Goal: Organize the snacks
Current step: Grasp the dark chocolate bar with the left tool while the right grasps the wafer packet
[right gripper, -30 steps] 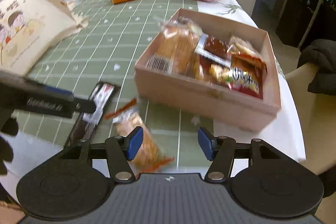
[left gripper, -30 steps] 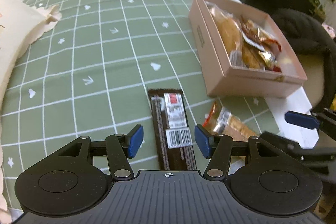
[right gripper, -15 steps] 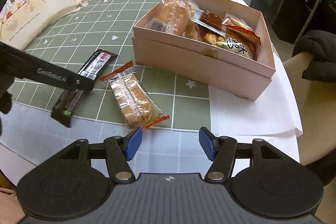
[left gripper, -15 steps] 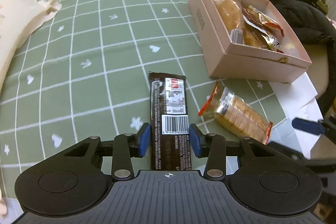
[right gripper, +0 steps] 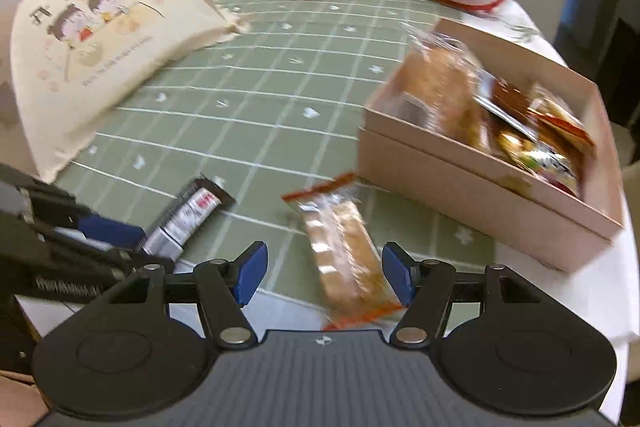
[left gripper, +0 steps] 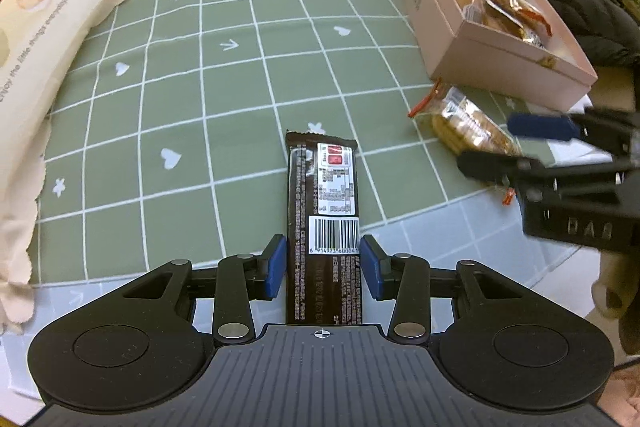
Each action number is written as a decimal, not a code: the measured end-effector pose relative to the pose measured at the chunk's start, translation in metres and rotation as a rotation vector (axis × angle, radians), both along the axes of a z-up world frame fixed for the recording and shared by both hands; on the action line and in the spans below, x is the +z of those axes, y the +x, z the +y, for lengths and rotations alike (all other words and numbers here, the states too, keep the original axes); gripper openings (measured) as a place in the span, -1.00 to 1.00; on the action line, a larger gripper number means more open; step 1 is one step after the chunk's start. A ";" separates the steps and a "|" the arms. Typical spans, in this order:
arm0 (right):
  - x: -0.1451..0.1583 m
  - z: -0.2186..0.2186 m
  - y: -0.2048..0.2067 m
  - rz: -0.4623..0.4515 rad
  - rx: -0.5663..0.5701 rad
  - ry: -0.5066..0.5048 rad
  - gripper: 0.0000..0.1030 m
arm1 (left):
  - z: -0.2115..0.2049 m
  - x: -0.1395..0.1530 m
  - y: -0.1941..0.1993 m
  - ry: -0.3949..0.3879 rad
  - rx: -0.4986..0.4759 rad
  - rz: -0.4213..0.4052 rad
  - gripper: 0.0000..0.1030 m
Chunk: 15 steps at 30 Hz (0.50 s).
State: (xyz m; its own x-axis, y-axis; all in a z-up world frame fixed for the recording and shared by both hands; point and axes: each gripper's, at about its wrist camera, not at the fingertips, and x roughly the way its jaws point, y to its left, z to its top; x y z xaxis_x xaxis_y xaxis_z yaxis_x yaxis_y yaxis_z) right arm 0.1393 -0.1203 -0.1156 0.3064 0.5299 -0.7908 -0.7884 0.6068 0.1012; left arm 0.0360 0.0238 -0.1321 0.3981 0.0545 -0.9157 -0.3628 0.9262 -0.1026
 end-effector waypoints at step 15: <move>-0.015 -0.009 0.011 0.059 -0.056 0.014 -0.17 | -0.017 -0.002 0.005 0.099 -0.085 0.029 -0.04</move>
